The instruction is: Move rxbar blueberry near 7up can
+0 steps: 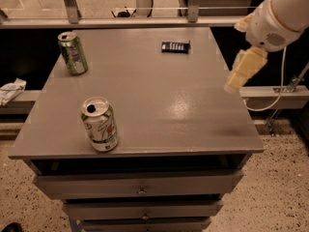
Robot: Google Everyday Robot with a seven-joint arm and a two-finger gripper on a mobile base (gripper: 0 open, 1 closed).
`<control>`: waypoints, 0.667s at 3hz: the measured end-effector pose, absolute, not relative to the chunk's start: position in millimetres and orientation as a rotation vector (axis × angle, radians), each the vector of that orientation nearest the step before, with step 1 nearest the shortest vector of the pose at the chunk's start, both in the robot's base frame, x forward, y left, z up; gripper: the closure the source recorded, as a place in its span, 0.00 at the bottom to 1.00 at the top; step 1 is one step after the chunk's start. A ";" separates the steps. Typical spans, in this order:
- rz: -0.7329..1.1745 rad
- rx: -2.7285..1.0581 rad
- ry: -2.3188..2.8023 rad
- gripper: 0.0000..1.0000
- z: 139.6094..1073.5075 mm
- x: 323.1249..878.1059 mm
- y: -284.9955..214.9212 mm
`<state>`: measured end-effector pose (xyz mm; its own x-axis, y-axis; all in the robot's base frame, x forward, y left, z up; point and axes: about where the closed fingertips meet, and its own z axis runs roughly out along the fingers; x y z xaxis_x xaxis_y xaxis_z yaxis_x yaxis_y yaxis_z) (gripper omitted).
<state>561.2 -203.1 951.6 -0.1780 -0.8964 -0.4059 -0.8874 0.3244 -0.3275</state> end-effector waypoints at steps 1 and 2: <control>0.027 -1.455 2.016 0.00 944.2 633.3 -197.5; 0.027 -1.455 2.016 0.00 944.2 633.3 -197.5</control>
Offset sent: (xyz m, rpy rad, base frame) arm 0.0561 0.0056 -0.0053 0.0819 -0.0460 -0.0254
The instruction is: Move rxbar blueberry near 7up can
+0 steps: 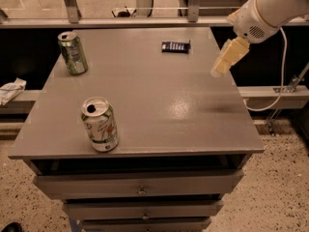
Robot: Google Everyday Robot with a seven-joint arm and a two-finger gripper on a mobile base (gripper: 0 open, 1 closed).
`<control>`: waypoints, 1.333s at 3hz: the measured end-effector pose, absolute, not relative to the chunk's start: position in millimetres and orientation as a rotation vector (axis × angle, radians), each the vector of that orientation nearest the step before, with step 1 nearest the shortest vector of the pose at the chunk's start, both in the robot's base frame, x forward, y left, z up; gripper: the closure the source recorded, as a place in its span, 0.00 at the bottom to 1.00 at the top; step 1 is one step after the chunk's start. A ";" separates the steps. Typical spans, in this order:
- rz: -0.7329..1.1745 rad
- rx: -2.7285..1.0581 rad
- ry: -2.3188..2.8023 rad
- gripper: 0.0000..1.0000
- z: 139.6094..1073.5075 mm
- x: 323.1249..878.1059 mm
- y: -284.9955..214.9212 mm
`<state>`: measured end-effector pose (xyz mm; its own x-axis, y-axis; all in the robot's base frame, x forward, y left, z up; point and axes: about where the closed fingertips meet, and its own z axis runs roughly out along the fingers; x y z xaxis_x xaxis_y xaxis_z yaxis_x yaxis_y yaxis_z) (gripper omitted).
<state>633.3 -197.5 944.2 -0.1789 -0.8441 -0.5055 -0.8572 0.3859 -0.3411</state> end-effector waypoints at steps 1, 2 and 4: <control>0.107 -1.351 1.934 0.00 939.2 669.6 -173.4; 0.228 -1.187 1.872 0.00 927.7 726.5 -144.9; 0.275 -0.872 1.935 0.00 896.6 813.9 -150.1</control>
Offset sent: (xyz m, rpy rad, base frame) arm 0.1339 0.0683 -0.0181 0.4486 -0.1378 -0.0869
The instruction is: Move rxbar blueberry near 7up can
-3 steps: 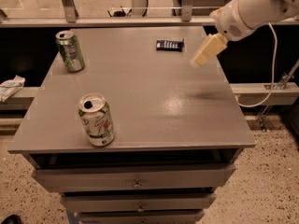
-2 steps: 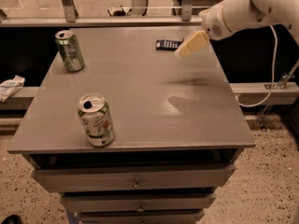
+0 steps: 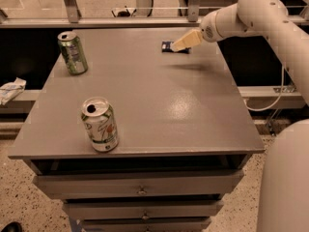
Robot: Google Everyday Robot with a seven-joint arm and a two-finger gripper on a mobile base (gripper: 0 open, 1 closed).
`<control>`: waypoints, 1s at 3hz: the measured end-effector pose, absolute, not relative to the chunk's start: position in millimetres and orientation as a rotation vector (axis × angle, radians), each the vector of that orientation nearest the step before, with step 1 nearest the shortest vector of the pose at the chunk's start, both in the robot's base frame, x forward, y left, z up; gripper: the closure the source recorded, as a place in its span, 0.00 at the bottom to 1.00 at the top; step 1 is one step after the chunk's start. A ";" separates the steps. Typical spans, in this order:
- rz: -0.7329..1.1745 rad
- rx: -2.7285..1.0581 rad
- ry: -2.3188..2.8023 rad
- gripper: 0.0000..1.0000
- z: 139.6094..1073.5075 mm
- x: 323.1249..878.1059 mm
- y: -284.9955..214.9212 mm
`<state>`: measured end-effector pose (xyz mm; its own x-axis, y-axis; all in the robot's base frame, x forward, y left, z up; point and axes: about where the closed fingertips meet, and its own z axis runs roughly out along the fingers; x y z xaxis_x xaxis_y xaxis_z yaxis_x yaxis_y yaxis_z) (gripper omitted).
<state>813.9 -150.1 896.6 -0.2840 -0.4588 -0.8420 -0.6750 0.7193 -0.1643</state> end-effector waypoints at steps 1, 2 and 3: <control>0.254 -0.792 1.963 0.00 885.9 830.9 -163.1; 0.269 -0.755 1.978 0.00 869.5 844.0 -173.2; 0.296 -0.763 1.982 0.03 856.9 849.4 -173.3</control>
Offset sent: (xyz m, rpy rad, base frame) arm 0.0413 -0.0435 -0.0319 0.0575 0.0239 -0.1294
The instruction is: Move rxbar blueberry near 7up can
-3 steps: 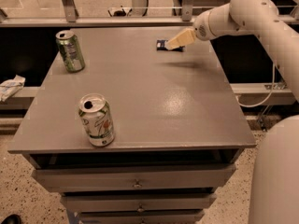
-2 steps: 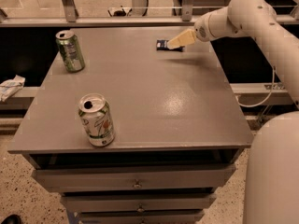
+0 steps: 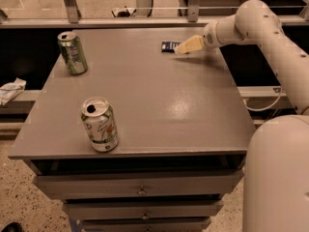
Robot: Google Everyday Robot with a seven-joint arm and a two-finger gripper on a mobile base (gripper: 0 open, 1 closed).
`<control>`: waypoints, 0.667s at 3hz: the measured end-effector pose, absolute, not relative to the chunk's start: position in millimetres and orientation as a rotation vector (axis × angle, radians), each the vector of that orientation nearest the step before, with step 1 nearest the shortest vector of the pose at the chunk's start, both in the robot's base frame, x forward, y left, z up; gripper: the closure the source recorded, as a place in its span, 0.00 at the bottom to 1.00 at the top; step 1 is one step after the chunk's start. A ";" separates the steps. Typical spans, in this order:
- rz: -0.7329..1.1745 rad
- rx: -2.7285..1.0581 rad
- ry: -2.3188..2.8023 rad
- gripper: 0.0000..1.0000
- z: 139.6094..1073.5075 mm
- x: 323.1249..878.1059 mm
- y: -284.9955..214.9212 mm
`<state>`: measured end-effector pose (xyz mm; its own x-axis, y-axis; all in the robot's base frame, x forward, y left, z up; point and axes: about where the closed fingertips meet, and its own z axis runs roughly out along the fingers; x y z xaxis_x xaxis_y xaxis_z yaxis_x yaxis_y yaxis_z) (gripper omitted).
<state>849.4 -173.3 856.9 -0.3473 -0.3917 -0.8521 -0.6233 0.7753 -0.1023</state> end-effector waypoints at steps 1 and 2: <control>0.316 -0.769 1.987 0.26 849.6 849.5 -173.4; 0.338 -0.766 1.984 0.57 851.2 845.2 -176.0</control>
Offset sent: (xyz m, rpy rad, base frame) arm -0.0066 -0.0132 -0.0017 0.0313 0.0161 0.0113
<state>845.2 -176.0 851.2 -0.3537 -0.3772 -0.8559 -0.6394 0.7654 -0.0731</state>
